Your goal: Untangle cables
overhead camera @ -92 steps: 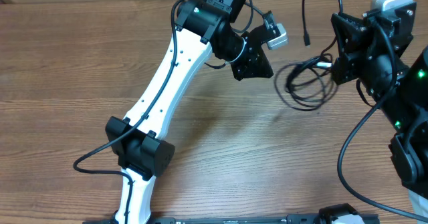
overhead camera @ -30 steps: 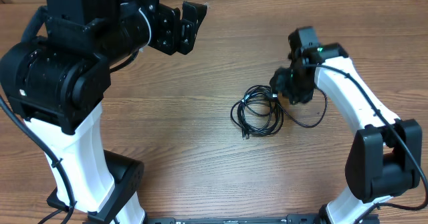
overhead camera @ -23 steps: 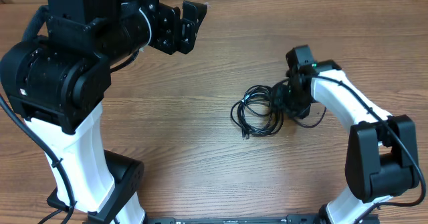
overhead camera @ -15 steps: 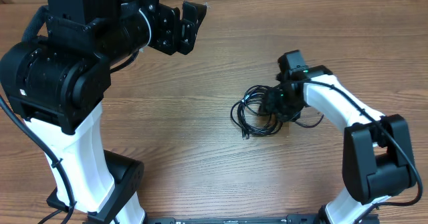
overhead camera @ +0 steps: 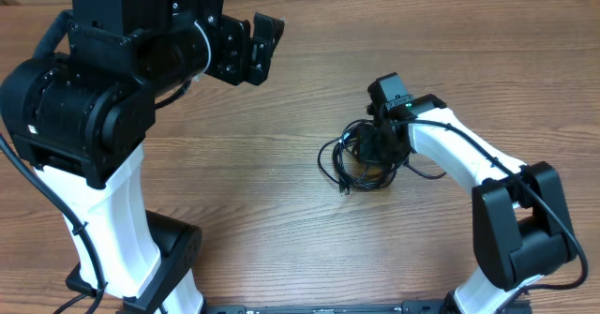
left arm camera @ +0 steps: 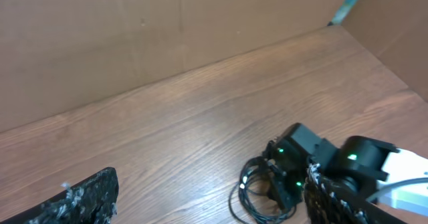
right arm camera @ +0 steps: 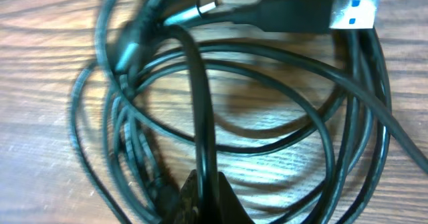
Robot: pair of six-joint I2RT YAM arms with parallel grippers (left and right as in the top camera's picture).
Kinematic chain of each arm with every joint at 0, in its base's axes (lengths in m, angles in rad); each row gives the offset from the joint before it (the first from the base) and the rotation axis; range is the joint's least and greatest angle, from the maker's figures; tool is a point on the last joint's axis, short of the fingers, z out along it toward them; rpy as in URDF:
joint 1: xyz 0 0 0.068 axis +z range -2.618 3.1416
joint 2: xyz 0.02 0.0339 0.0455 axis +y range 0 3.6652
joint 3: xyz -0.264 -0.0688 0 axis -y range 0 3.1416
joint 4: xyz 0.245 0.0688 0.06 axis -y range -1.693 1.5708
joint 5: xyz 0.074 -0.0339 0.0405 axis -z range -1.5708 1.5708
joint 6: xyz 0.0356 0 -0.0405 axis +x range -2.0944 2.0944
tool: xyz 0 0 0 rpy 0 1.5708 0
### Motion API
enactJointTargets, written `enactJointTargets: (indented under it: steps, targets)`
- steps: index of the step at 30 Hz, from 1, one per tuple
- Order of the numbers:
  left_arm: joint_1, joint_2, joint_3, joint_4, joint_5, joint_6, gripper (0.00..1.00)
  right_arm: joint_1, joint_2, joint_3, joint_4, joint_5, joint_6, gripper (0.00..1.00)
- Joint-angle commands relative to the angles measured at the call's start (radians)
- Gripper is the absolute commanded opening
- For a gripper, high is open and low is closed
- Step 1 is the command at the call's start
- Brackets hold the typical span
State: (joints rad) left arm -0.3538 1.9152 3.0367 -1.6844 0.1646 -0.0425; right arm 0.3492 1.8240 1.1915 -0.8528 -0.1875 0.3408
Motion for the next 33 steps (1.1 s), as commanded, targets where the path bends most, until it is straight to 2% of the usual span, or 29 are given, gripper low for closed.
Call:
enactJointTargets:
  steps: [1, 8, 10, 14, 15, 19, 24, 27, 30, 33]
  targets:
    - [-0.005, 0.002, 0.0, -0.005, -0.063, 0.021, 0.88, 0.005, -0.156, 0.179, -0.093, -0.057, -0.091, 0.04]
    - [-0.005, 0.013, -0.004, -0.005, -0.064, 0.021, 0.88, 0.005, -0.386, 0.645, -0.249, 0.031, -0.122, 0.04]
    - [-0.005, 0.016, -0.017, -0.005, -0.063, 0.021, 0.88, 0.005, -0.42, 0.725, -0.262, 0.046, -0.123, 0.04]
    - [-0.005, 0.033, -0.058, -0.005, -0.021, 0.047, 0.97, 0.004, -0.487, 0.792, -0.263, 0.049, -0.143, 0.04]
    - [-0.006, 0.038, -0.072, -0.005, 0.035, 0.089, 1.0, 0.004, -0.504, 0.792, -0.262, 0.049, -0.153, 0.04]
    - [-0.006, 0.07, -0.162, -0.005, 0.378, 0.319, 1.0, 0.003, -0.544, 0.792, -0.28, 0.086, -0.19, 0.04]
    - [-0.006, 0.097, -0.307, -0.005, 0.658, 0.571, 1.0, 0.003, -0.564, 0.792, -0.299, 0.15, -0.198, 0.04]
    - [-0.006, 0.101, -0.408, -0.005, 0.785, 0.718, 1.0, 0.003, -0.571, 0.792, -0.306, 0.15, -0.216, 0.04]
    - [-0.007, 0.103, -0.483, -0.005, 0.863, 0.814, 1.0, 0.003, -0.573, 0.792, -0.308, 0.162, -0.219, 0.04]
    - [-0.022, 0.103, -0.581, -0.005, 0.871, 0.908, 1.0, 0.003, -0.574, 0.792, -0.31, 0.202, -0.219, 0.04]
